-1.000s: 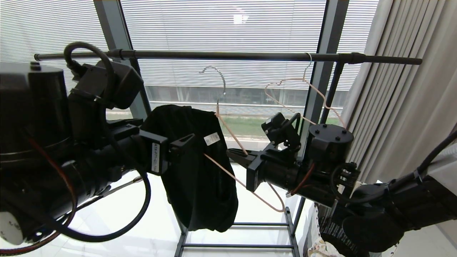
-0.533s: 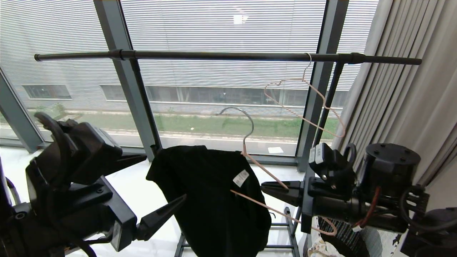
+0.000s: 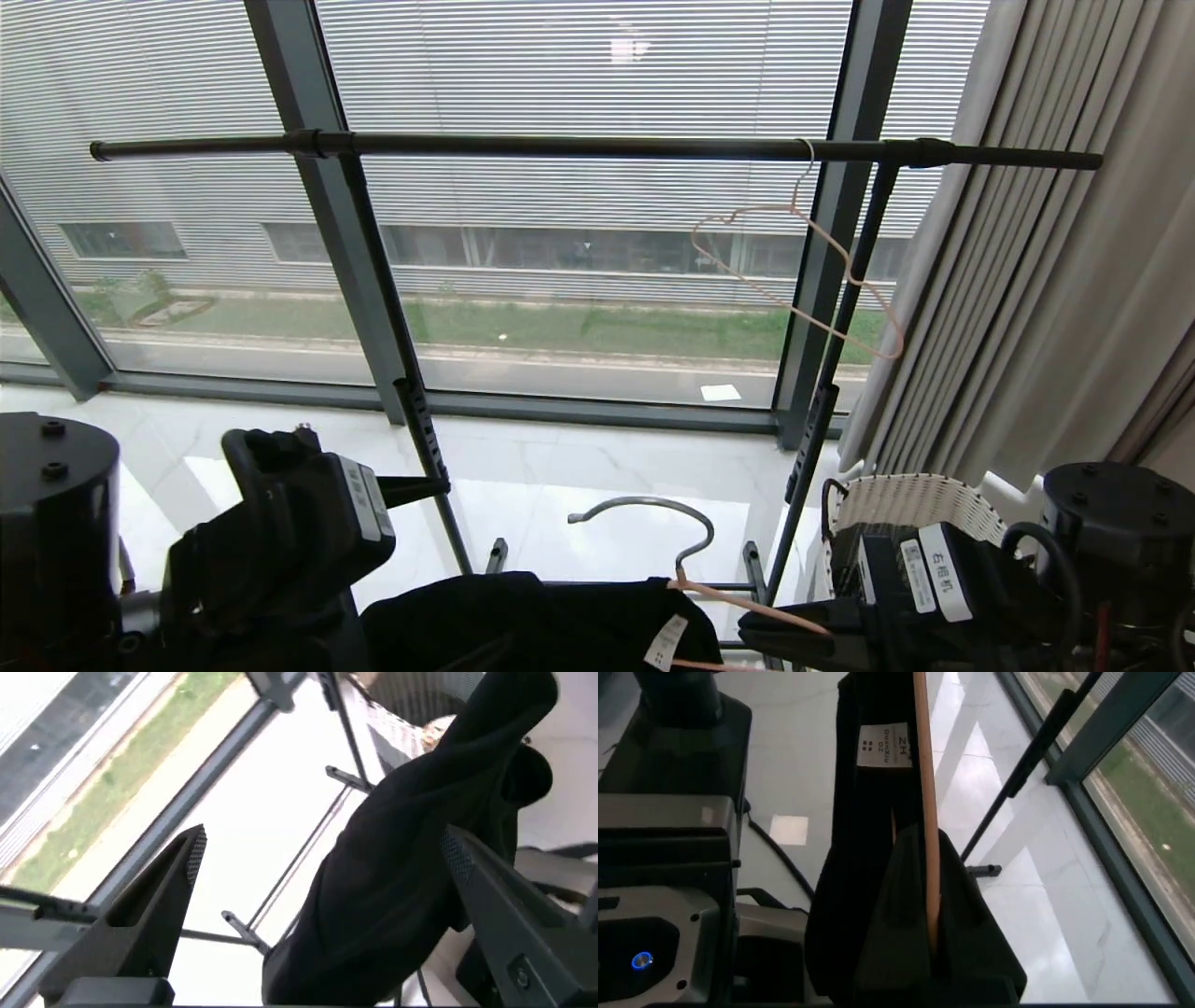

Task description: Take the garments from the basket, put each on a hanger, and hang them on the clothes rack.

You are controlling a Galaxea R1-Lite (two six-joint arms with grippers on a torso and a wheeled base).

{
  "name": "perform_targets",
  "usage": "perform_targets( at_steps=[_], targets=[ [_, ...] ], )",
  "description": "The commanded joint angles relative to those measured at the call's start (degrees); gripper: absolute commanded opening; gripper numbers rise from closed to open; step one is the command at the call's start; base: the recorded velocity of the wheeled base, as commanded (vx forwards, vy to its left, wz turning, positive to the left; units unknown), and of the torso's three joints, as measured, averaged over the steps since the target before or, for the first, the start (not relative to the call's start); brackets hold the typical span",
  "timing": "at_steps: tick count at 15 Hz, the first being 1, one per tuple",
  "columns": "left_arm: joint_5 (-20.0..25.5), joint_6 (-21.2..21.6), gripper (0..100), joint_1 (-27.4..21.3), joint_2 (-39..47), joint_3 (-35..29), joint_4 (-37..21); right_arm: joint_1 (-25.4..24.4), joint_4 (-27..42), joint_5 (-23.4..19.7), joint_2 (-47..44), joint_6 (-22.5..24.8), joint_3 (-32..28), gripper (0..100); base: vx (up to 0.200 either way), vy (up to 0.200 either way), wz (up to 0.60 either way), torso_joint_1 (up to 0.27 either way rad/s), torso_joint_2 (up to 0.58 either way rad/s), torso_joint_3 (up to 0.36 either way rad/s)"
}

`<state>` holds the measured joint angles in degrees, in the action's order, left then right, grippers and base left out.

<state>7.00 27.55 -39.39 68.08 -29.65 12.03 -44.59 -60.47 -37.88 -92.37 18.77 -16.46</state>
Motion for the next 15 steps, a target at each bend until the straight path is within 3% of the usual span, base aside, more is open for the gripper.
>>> perform_targets(
  at_steps=[1,10,11,15],
  targets=[
    [1.97,0.93,100,-0.95,3.37,0.12,0.01,-2.34,0.00,0.00,-0.09,0.21,0.29,0,0.000,0.000,0.00,0.000,0.00,0.000],
    [1.62,3.04,100,-1.75,7.41,1.00,0.10,-5.59,0.00,0.52,-0.09,0.21,-0.33,0,0.000,0.000,0.00,0.000,0.00,0.000],
    [1.62,3.04,0,-1.75,7.41,1.08,0.10,-5.77,0.00,0.52,-0.09,0.21,-0.24,0,0.000,0.000,0.00,0.000,0.00,0.000],
    [1.70,2.95,0,-1.75,7.41,1.35,0.10,-6.21,0.00,0.61,-0.09,0.21,-0.33,0,0.000,0.000,0.00,0.000,0.00,0.000]
  ],
)
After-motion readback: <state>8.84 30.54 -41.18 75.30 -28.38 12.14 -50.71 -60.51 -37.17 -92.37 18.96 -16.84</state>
